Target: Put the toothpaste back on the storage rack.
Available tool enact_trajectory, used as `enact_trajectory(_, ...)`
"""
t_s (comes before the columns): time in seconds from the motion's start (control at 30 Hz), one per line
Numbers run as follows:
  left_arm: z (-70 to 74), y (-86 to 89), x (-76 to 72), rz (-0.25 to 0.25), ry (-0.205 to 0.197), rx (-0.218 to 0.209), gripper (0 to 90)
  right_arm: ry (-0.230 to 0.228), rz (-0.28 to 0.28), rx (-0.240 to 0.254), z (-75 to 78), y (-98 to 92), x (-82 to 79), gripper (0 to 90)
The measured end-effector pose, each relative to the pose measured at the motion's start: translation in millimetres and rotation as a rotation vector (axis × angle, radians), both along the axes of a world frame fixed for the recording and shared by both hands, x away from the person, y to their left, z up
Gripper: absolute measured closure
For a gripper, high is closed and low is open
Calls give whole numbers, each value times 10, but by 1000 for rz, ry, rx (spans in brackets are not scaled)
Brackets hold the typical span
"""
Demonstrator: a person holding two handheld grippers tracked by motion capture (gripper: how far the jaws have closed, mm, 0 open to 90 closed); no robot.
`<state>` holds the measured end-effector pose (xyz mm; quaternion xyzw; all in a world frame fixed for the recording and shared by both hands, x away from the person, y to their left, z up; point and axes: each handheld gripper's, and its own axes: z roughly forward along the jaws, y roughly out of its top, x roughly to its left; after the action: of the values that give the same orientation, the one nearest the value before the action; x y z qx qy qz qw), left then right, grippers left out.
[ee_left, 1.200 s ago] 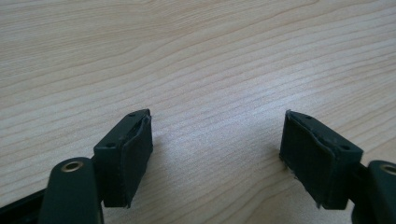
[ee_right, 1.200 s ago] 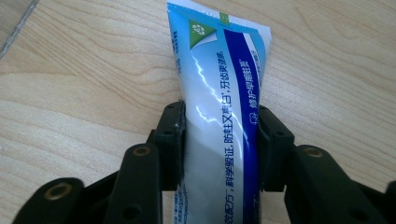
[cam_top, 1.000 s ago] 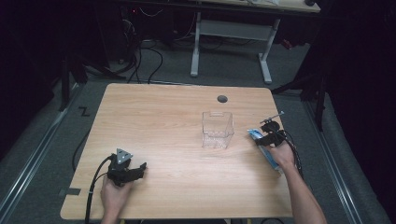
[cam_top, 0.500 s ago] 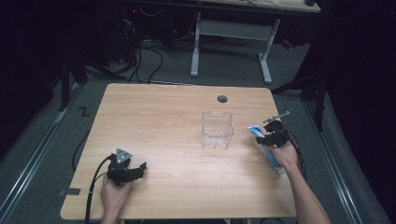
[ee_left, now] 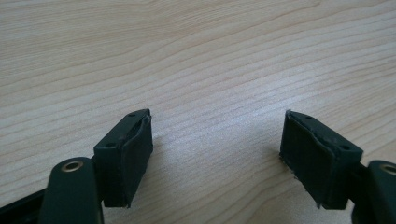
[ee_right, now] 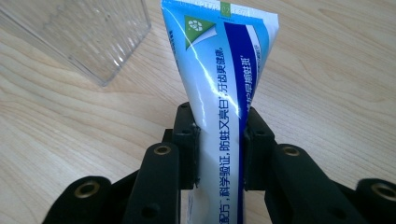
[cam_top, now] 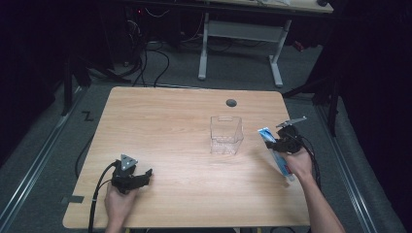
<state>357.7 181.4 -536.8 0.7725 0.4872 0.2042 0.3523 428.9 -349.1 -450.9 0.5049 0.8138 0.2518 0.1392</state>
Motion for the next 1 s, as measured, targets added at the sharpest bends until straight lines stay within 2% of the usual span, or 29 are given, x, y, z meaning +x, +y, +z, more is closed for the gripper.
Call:
enact_trajectory(0.43, 1, 3, -5, -2, 1, -1, 254, -60, 33, 51, 156, 60, -148, 723)
enact_trajectory(0.77, 1, -1, -12, -4, 2, 2, 248, -77, 40, 53, 179, 155, -197, 723)
enact_trajectory(1.0, 1, -1, -12, -5, 2, 1, 249, -108, 57, 86, 215, 212, -230, 722)
